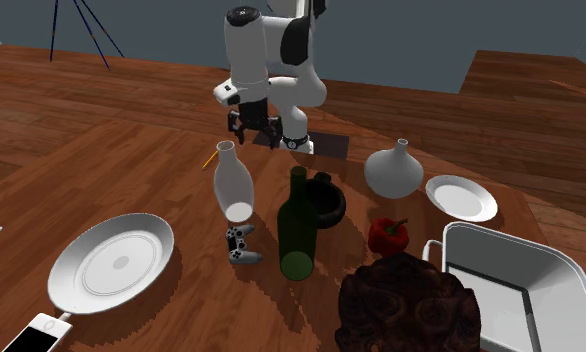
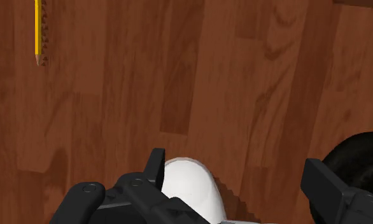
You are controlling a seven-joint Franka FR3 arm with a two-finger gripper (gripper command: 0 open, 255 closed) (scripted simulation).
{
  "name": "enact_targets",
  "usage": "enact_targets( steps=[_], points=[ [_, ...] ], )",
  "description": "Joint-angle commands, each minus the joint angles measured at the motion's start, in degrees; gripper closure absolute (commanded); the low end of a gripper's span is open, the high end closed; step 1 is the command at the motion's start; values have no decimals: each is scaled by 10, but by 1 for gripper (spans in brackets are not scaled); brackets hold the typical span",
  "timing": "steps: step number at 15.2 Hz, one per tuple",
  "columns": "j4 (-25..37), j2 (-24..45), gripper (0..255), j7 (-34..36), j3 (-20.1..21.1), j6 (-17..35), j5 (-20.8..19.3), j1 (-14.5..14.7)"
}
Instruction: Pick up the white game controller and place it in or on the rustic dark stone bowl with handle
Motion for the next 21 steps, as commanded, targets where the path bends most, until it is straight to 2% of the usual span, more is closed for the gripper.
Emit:
enact_targets(
  steps=[1, 10, 18, 21],
  points=[
    [28, 51, 0, -12, -4, 18, 0, 1],
    [195, 271, 0, -63, -10, 47, 7, 3],
    [400, 470, 0, -99, -4, 20, 13, 0],
    [380, 472, 0, -99, -3, 42, 12, -2]
  ],
)
